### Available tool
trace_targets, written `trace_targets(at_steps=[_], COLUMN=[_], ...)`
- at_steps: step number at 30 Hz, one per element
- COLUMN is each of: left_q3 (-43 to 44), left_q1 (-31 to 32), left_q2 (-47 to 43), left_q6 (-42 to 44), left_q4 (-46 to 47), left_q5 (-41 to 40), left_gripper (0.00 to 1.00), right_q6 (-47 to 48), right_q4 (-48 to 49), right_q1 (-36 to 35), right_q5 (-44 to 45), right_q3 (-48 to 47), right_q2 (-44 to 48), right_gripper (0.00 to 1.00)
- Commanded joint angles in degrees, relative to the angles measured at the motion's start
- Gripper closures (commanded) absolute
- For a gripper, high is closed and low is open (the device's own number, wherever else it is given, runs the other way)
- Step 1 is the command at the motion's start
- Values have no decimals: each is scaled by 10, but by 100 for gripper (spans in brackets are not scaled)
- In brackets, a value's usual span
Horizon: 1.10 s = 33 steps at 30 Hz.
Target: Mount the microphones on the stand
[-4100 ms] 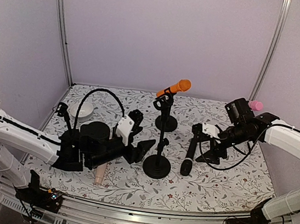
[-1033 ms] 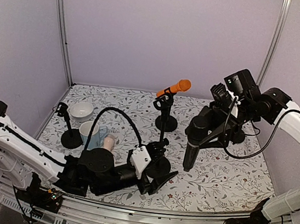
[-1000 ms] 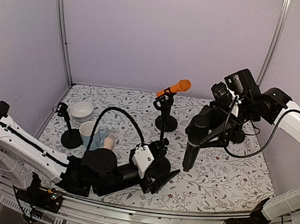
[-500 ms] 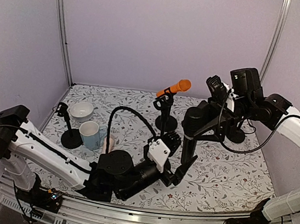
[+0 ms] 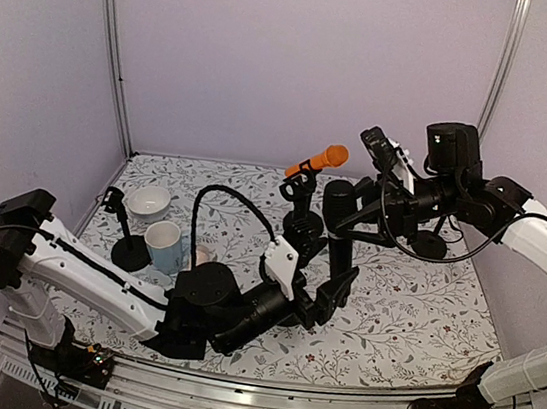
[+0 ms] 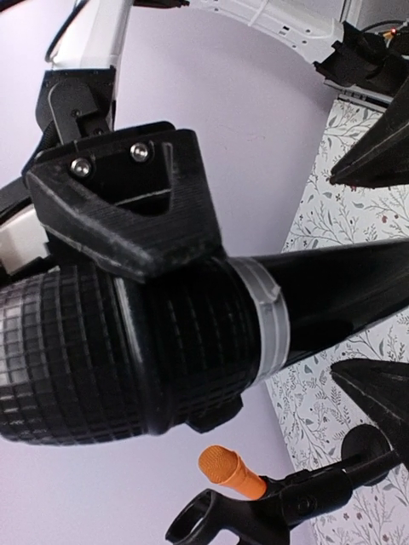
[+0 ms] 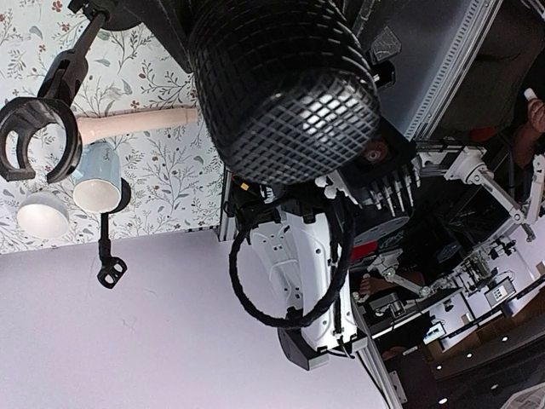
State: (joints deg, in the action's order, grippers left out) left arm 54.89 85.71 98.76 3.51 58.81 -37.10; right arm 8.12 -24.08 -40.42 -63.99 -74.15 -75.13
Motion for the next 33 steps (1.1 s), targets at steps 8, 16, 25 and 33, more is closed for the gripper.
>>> trace_targets(at_steps=[8,16,25,33], left_q3=[23,69,48,22], left_q1=[-37,-40,-45,-47], left_q2=[19,50,34,13], left_q6=[-100,-120,-124,-111], left_q4=[-14,-32,-25,-17], left_q5=[29,2,17,12], left_gripper=[37,51,76,82], right_q6=[-39,-43,-49,-33], right_q4=[39,34,33,23], right_q1=[3,-2,-2,-2], right_q5=[61,102,95,60], right_q3=[9,5,9,4], right_q2=[20,18,19,10], right_gripper=[78,78,76,46])
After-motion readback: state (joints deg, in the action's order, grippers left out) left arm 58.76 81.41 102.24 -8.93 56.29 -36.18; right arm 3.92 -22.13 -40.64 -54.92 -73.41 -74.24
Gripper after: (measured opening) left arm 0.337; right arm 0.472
